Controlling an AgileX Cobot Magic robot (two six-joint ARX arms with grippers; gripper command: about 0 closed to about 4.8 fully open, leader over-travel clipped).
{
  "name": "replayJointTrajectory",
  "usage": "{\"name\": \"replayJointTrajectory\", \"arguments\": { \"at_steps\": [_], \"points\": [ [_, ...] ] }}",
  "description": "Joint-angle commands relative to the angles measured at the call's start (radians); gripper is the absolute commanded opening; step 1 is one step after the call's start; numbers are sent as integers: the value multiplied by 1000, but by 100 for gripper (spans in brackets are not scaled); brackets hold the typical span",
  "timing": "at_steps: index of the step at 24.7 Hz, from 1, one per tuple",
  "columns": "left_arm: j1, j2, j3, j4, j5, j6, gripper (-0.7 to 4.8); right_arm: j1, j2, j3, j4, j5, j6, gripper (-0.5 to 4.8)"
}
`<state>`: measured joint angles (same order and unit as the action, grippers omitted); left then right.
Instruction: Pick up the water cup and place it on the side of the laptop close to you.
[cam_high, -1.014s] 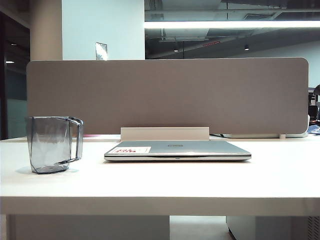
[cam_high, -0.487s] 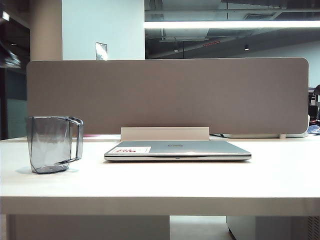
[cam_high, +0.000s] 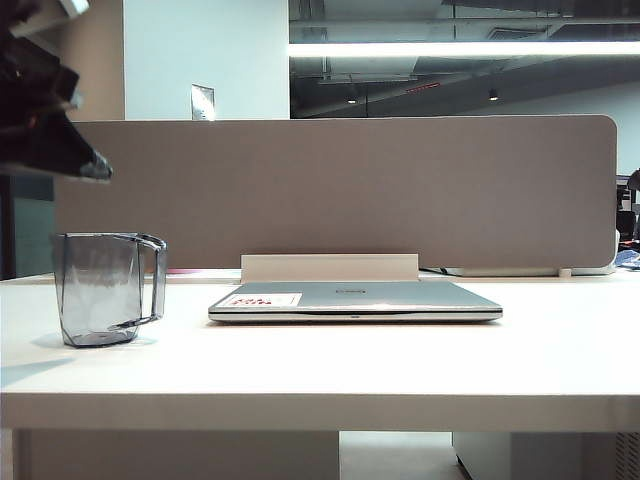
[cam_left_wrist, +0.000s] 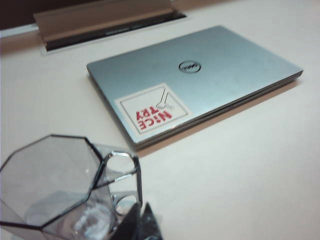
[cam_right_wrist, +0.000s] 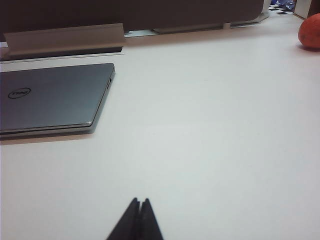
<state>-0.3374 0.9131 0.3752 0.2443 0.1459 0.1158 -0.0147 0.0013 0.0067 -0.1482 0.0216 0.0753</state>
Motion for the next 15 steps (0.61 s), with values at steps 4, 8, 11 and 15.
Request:
{"name": "replayJointTrajectory", "arguments": {
  "at_steps": [4,8,11,15],
  "points": [
    [-19,113,0,92,-3,-32,-5,1,-2,-6,14,-2,3,-6],
    [-81,211,-27,200,-47,-49,-5,1,-2,-6,14,-2,3,-6],
    [-132,270,-52,314,-123,-55,-5,1,-2,-6,14,-2,3,-6],
    [-163,325,-73,404,-163,-97,-5,1,-2,-6,15,-2,3,-6]
  ]
}}
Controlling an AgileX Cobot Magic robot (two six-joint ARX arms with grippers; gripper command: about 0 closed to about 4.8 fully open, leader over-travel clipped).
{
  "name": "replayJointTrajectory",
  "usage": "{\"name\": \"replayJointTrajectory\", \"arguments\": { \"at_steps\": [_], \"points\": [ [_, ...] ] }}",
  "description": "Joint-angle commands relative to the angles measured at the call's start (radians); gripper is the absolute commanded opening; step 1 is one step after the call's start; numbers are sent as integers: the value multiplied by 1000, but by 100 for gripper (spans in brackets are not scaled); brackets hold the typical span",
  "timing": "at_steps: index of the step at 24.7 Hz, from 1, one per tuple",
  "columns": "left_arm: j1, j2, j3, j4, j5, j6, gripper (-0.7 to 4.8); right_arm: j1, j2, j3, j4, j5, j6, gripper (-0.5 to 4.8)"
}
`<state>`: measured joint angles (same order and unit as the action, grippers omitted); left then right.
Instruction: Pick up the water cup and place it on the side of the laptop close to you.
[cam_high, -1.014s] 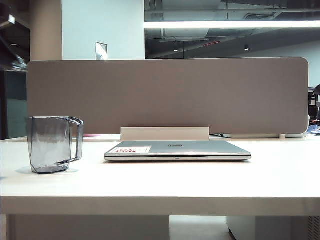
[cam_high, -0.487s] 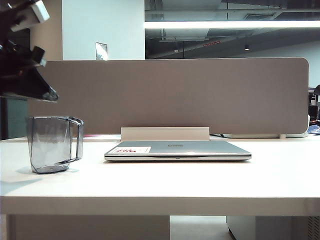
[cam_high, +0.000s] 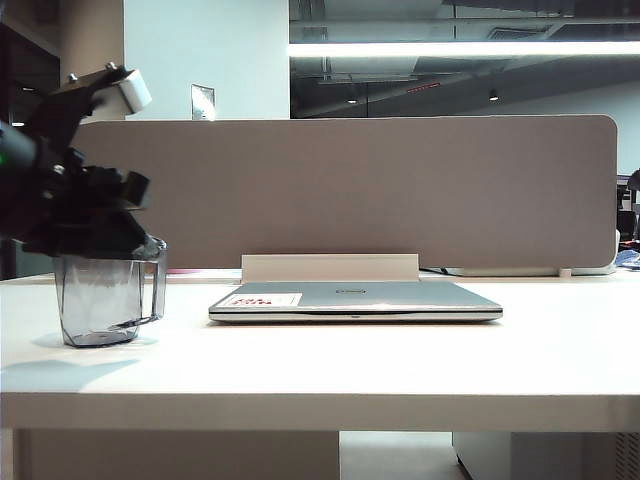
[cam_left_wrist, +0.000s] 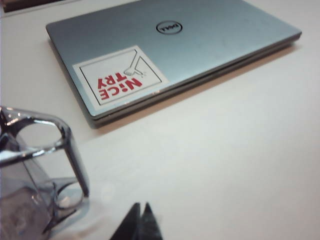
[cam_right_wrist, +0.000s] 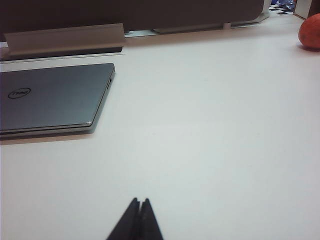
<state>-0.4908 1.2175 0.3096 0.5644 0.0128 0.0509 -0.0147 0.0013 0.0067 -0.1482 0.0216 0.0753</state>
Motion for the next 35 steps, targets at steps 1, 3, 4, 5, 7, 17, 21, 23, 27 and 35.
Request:
{"name": "replayJointTrajectory", "arguments": {
  "at_steps": [1,3,4,5,7,17,21,23,27,35],
  "points": [
    [-15,31,-9,94,-42,-42,-5,1,-2,-6,15,-2,3,-6],
    [-16,64,-24,145,-69,-71,-5,1,-2,-6,14,-2,3,-6],
    [-16,80,-43,183,-82,-92,-5,1,-2,-6,14,-2,3,-6],
    [-16,85,-51,196,-85,-93,-5,0,-2,-6,14,-2,3,-6],
    [-16,97,-64,209,-87,-92,-5,0,-2,-6,14,-2,3,-6],
    [-16,143,-69,230,-106,-92,35,0,-2,-6,14,-2,3,-6],
    [-16,195,-66,267,-106,-89,109,0,-2,-6,14,-2,3,-6],
    [-16,214,-66,287,-106,-89,134,0,-2,-6,14,-3,3,-6],
    [-16,249,-58,331,-107,-85,134,0,-2,-6,14,-2,3,-6],
    [-16,343,-1,368,-158,-47,139,1,-2,-6,11,-2,3,-6]
  ]
}}
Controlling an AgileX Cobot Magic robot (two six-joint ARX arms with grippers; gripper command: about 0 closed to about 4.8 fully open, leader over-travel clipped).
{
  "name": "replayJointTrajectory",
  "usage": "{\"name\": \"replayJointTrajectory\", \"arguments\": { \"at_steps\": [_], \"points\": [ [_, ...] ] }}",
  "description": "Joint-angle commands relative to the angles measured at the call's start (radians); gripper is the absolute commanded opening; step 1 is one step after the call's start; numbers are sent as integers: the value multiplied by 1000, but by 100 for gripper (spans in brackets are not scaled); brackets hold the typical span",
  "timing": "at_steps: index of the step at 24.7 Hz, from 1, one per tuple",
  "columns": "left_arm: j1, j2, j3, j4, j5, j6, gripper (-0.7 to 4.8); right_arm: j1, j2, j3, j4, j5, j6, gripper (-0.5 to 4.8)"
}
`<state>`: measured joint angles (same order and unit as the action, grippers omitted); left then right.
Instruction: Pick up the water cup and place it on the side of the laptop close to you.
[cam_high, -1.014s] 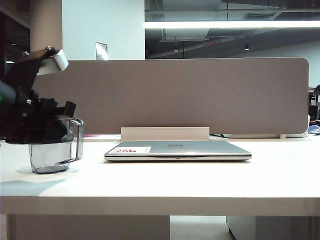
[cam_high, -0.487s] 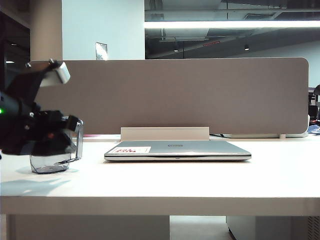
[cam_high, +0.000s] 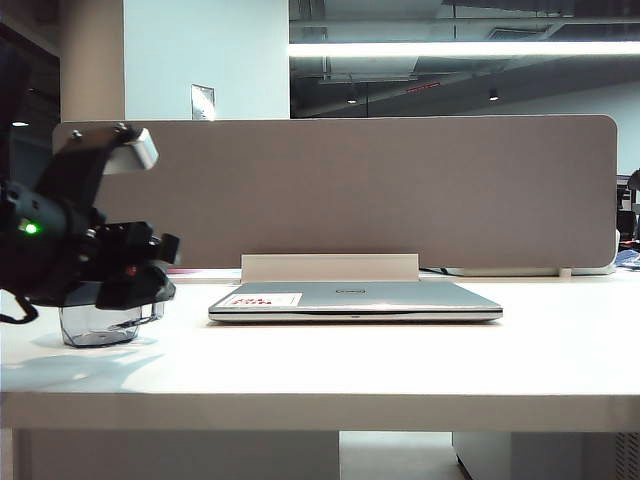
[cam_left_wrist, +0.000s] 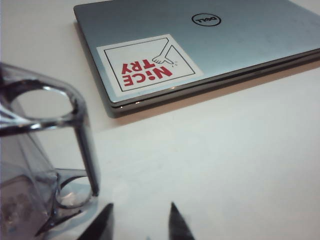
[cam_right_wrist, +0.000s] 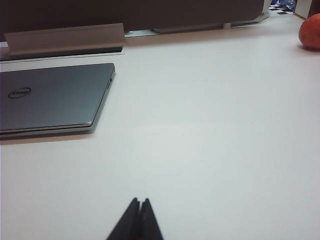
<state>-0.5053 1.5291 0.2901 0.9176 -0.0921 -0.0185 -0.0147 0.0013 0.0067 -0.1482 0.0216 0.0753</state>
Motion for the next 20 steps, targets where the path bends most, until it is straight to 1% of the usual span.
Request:
{"name": "replayJointTrajectory", "arguments": {
  "at_steps": [1,2,3,8,13,20],
  "points": [
    [-1,42,22,18,-73,22,163,1,-2,-6,11,-2,3,-6],
    [-1,58,23,42,-95,23,203,1,-2,-6,10,-2,3,-6],
    [-1,66,24,60,-100,23,217,1,-2,-6,10,-3,3,-6],
    [-1,76,34,95,-110,22,215,1,-2,-6,10,-2,3,-6],
    [-1,83,47,94,-110,22,215,1,-2,-6,10,-2,3,-6],
    [-1,156,108,93,-110,22,215,1,-2,-6,10,-2,3,-6]
  ]
}}
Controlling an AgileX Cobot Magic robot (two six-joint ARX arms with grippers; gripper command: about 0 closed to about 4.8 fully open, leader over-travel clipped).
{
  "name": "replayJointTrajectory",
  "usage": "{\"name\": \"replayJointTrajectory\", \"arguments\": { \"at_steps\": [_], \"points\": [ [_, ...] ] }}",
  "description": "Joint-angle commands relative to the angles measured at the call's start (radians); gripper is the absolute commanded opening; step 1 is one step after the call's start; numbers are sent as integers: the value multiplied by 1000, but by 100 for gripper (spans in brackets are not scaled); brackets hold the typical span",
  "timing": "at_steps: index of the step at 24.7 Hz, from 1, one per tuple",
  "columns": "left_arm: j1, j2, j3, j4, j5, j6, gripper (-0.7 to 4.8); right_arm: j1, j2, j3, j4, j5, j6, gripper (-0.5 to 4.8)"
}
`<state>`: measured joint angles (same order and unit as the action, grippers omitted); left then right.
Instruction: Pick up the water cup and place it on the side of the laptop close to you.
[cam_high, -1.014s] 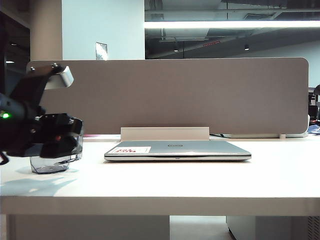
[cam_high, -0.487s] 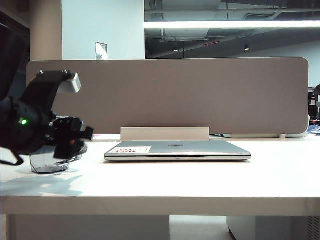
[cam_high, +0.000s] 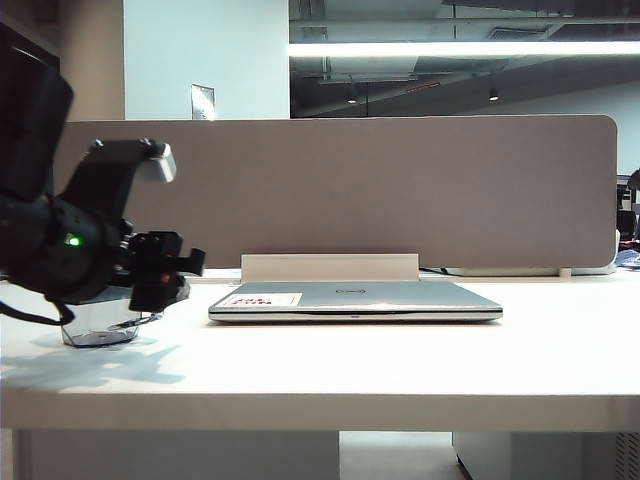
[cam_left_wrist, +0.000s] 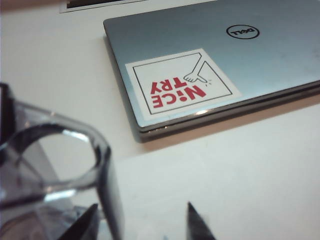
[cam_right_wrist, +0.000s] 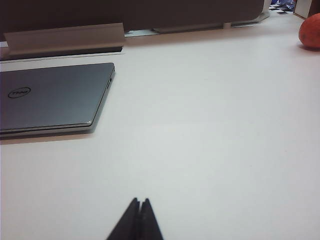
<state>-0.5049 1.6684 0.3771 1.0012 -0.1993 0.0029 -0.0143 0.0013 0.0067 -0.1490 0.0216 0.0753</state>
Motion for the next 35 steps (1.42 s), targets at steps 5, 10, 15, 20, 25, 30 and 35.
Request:
{"name": "replayJointTrajectory", "arguments": {
  "at_steps": [5,10,15,20,25,30,35],
  "points": [
    [-1,56,51,10,-5,1,213,0,-2,-6,10,-2,3,-6],
    [3,63,64,18,-14,2,117,1,-2,-6,10,-3,3,-6],
    [4,63,64,33,-51,1,115,0,-2,-6,10,-3,3,-6],
    [4,63,64,34,-50,0,69,0,-2,-6,10,-3,3,-6],
    [4,63,65,49,-50,0,48,1,-2,-6,10,-3,3,-6],
    [4,63,65,63,-50,-3,11,1,-2,-6,10,-3,3,-6],
    [3,63,65,63,-50,-6,-6,1,-2,-6,10,-3,3,-6]
  ]
}}
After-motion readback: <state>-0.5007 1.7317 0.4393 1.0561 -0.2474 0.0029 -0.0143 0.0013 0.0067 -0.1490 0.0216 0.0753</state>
